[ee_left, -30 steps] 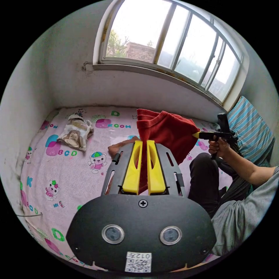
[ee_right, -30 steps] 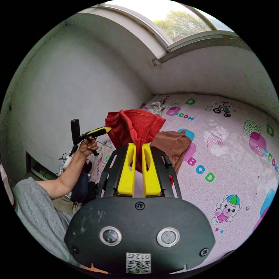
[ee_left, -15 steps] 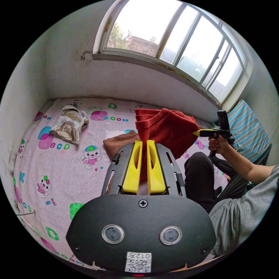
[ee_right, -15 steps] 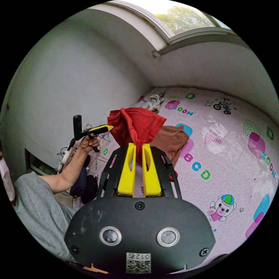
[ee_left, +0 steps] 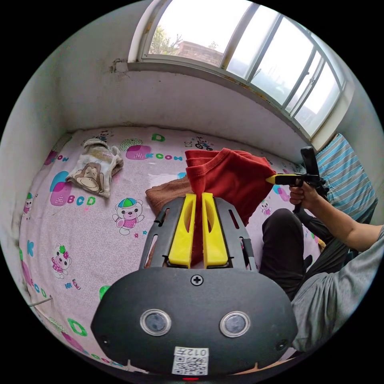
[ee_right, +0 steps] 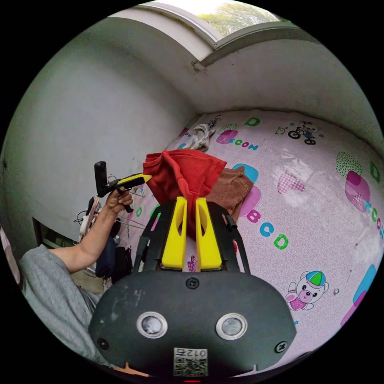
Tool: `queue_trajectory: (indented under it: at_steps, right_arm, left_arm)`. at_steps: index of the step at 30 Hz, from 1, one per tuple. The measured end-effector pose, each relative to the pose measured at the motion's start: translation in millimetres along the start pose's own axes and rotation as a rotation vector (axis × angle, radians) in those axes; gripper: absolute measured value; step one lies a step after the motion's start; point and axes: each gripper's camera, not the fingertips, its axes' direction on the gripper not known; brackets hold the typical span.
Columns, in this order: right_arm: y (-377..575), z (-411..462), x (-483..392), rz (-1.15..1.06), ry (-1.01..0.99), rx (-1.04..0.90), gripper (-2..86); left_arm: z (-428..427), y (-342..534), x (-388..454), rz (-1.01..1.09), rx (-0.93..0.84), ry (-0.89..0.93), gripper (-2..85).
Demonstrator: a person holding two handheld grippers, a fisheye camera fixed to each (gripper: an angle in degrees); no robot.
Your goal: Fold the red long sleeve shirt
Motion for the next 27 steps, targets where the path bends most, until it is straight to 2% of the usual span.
queue_trajectory:
  at_steps: [13, 17, 20, 23, 27]
  right_arm:
    - [-92.7, 28.3, 41.9, 0.025, 0.044, -0.065, 2.7]
    - [-121.2, 40.4, 57.4, 0.057, 0.141, -0.047, 4.0]
    - [-137.3, 47.7, 76.2, 0.123, 0.261, -0.087, 6.3]
    - [-135.2, 38.7, 87.2, 0.153, 0.191, -0.091, 6.4]
    - [-120.5, 28.0, 100.8, 0.229, 0.064, -0.100, 6.4]
  left_arm:
    - [47.6, -42.3, -40.5, -0.012, -0.024, -0.052, 1.0]
    - [75.2, -64.1, -57.3, -0.047, -0.052, -0.106, 1.2]
    - [99.4, -75.9, -83.7, -0.193, -0.085, -0.245, 1.3]
    - [101.1, -76.7, -104.1, -0.293, -0.077, -0.261, 1.0]
    - [94.6, -63.6, -101.8, -0.302, -0.062, -0.105, 0.8]
